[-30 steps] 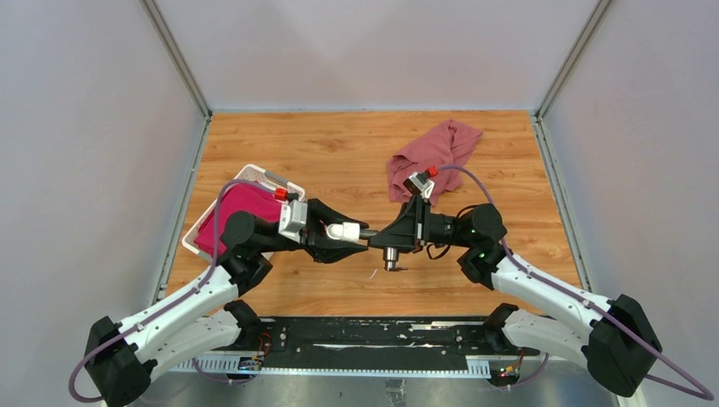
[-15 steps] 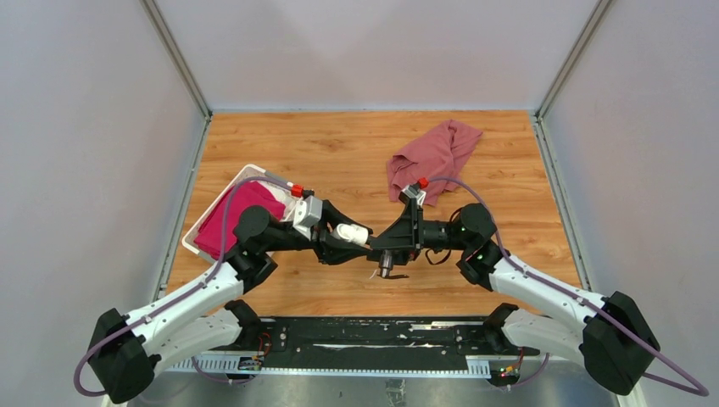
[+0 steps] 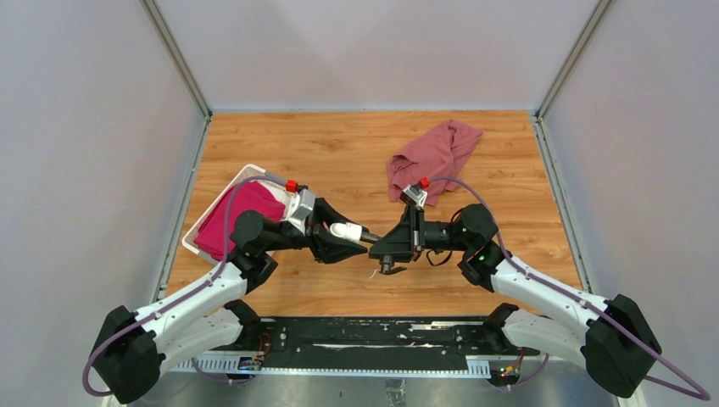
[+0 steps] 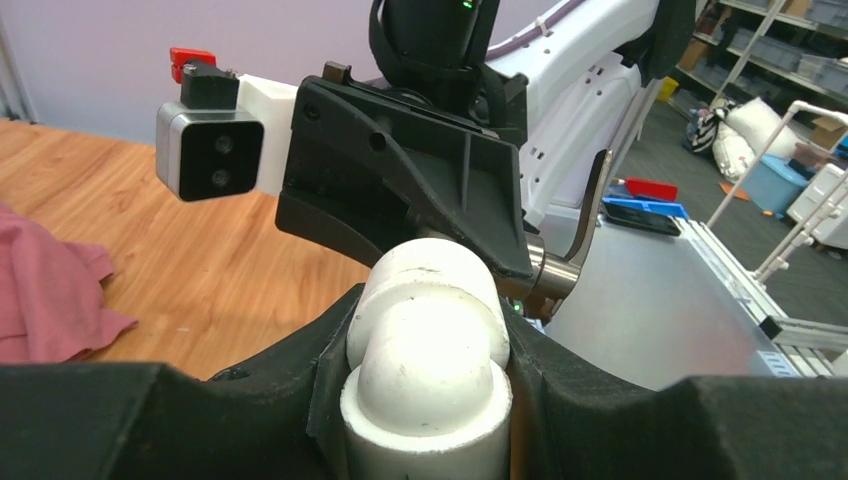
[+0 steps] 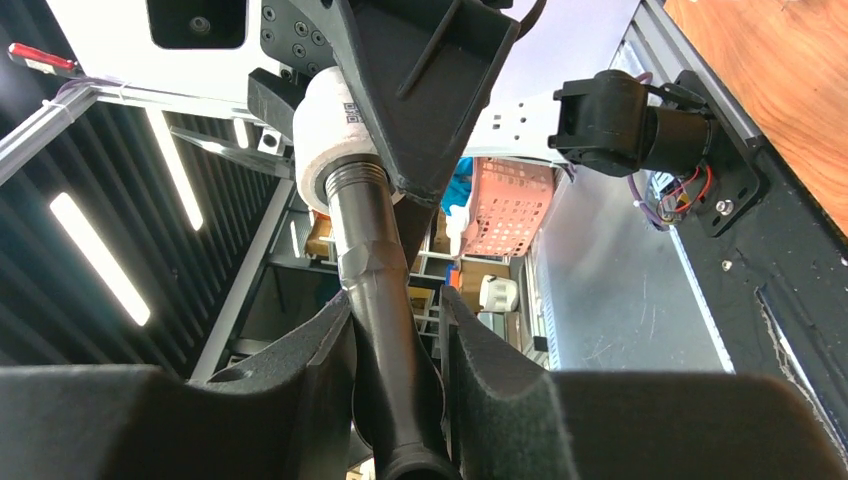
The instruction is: Install the water faucets
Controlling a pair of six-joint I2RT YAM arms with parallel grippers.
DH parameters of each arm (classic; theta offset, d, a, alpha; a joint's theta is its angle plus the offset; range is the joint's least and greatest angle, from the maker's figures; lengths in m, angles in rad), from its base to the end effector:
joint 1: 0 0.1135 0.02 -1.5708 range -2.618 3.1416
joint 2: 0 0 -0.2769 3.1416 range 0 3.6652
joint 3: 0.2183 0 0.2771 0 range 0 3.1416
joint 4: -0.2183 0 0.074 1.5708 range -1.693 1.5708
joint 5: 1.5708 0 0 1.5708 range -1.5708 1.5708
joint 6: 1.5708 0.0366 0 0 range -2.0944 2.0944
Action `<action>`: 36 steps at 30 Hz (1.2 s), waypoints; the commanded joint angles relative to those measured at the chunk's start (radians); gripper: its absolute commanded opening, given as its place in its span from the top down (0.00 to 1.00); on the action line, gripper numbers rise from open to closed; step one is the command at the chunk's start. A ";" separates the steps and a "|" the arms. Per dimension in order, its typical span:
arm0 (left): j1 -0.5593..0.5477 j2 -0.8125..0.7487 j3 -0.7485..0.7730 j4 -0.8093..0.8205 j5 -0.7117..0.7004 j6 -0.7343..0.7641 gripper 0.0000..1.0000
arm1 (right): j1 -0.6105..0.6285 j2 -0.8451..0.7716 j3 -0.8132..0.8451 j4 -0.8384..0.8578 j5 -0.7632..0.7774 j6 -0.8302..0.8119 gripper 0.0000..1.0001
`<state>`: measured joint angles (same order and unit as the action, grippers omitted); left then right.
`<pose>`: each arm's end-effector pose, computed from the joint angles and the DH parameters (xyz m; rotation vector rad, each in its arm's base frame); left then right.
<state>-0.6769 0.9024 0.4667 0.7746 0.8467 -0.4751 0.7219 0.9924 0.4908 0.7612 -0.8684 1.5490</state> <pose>0.1478 -0.1539 0.3037 0.9373 1.1884 -1.4649 0.1535 0.1723 0.2930 -0.2499 1.9262 2.2864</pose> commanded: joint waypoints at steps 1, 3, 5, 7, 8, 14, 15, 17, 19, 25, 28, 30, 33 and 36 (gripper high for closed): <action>-0.003 0.018 -0.020 0.117 0.014 -0.049 1.00 | 0.000 -0.002 0.001 0.035 0.029 0.004 0.99; -0.003 0.024 -0.025 0.135 0.016 -0.060 1.00 | -0.001 -0.004 0.001 0.044 0.034 0.003 1.00; -0.003 0.030 -0.026 0.149 0.024 -0.074 1.00 | -0.001 -0.004 0.005 0.045 0.035 0.000 1.00; -0.003 0.039 -0.025 0.168 0.037 -0.089 1.00 | -0.001 -0.007 0.007 0.049 0.040 -0.003 1.00; -0.003 0.044 -0.020 0.166 0.041 -0.092 1.00 | -0.001 -0.011 0.010 0.046 0.045 -0.007 1.00; -0.003 0.067 0.001 0.149 0.088 -0.108 0.35 | -0.004 -0.031 0.020 0.022 0.080 -0.015 1.00; -0.003 0.065 0.002 0.136 0.089 -0.102 0.29 | -0.004 -0.032 0.020 0.026 0.081 -0.014 1.00; -0.003 0.054 0.006 0.093 0.083 -0.075 0.22 | -0.006 -0.028 0.022 0.033 0.082 -0.009 1.00; -0.003 0.040 0.011 0.047 0.078 -0.046 0.19 | -0.008 -0.027 0.024 0.039 0.081 -0.005 1.00; 0.003 -0.034 0.056 -0.187 0.017 0.084 0.00 | -0.012 -0.028 0.028 0.035 0.073 -0.006 1.00; 0.020 -0.101 0.079 -0.331 -0.035 0.155 0.00 | -0.020 -0.041 0.027 0.027 0.064 -0.007 1.00; 0.025 -0.141 0.100 -0.425 -0.068 0.201 0.00 | -0.024 -0.047 0.028 0.026 0.058 -0.008 1.00; 0.025 -0.183 0.153 -0.586 -0.125 0.263 0.00 | -0.028 -0.051 0.038 0.020 0.042 -0.012 1.00; 0.025 -0.187 0.226 -0.780 -0.151 0.323 0.00 | -0.030 -0.052 0.046 0.013 0.030 -0.019 1.00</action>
<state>-0.6567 0.7292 0.6060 0.2813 0.7643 -0.2729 0.7105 0.9657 0.4927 0.7357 -0.8112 1.5463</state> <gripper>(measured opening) 0.999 0.346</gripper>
